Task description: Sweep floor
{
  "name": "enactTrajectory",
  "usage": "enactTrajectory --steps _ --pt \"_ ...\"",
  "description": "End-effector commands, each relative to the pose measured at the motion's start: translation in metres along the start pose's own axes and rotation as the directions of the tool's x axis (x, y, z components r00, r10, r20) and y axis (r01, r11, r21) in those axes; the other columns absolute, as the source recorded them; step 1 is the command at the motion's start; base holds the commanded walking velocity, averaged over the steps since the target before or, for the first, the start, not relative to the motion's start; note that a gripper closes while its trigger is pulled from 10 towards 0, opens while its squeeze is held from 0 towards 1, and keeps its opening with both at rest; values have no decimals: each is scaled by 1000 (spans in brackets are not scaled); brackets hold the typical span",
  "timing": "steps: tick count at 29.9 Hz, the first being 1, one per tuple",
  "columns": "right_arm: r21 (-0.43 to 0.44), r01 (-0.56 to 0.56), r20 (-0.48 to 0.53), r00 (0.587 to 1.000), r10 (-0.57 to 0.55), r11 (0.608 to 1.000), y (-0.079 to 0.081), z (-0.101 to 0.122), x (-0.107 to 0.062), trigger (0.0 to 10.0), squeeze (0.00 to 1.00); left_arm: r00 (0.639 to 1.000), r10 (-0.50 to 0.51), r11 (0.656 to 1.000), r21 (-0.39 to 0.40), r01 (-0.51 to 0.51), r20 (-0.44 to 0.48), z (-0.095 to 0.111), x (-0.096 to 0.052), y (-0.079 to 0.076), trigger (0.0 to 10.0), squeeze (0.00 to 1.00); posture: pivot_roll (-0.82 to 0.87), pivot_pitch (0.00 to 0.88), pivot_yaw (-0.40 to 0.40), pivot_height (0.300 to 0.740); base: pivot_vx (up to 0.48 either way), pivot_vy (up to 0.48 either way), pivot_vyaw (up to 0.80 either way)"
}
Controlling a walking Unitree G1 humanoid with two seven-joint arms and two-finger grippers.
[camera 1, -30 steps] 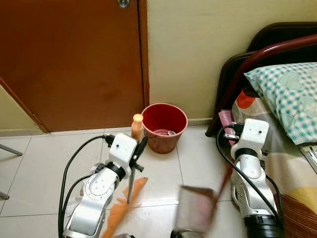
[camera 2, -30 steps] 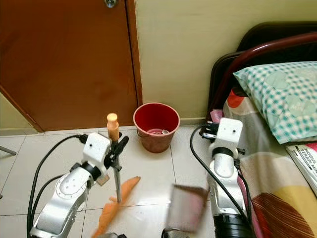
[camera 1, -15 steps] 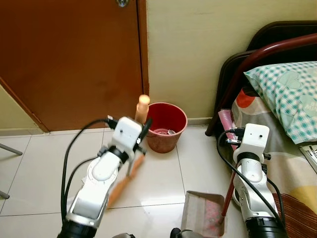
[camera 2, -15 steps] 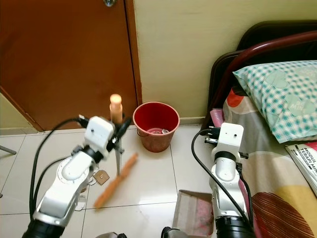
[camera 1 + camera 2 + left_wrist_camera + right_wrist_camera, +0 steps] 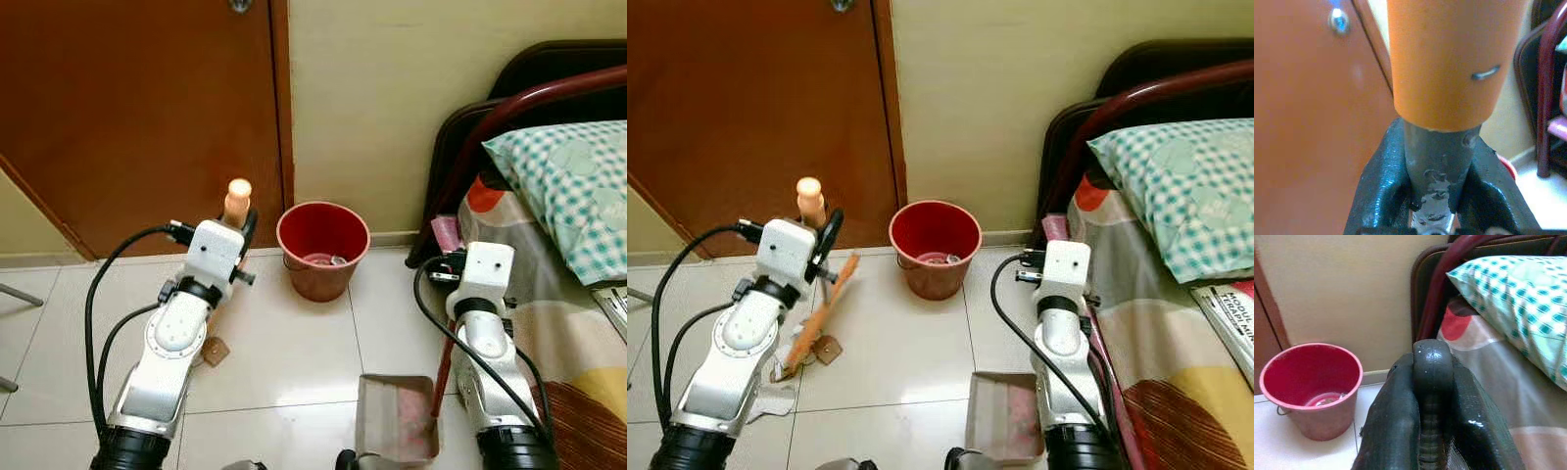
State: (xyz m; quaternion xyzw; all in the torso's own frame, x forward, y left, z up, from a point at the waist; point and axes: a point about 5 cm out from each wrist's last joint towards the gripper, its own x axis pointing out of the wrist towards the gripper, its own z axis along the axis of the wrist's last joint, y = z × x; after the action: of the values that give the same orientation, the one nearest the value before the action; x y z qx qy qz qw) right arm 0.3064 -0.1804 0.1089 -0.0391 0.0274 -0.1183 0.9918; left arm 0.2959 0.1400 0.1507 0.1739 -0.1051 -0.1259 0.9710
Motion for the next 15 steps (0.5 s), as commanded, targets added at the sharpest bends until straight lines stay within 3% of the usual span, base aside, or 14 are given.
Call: enactTrajectory --steps 1,10,15 --pt "53 -35 10 999 34 998 9 3 1 10000 0 1000 -12 999 33 11 21 0 0 -1 10000 0 47 171 4 740 0 0 0" --pt "58 -41 16 999 40 997 8 4 2 10000 0 995 -88 996 4 89 -39 -15 0 -16 10000 0 36 164 1 740 0 0 0" --pt "58 -40 22 999 39 998 8 6 4 10000 0 986 -164 984 -68 162 -34 -13 3 -32 10000 0 34 167 0 740 0 0 0"
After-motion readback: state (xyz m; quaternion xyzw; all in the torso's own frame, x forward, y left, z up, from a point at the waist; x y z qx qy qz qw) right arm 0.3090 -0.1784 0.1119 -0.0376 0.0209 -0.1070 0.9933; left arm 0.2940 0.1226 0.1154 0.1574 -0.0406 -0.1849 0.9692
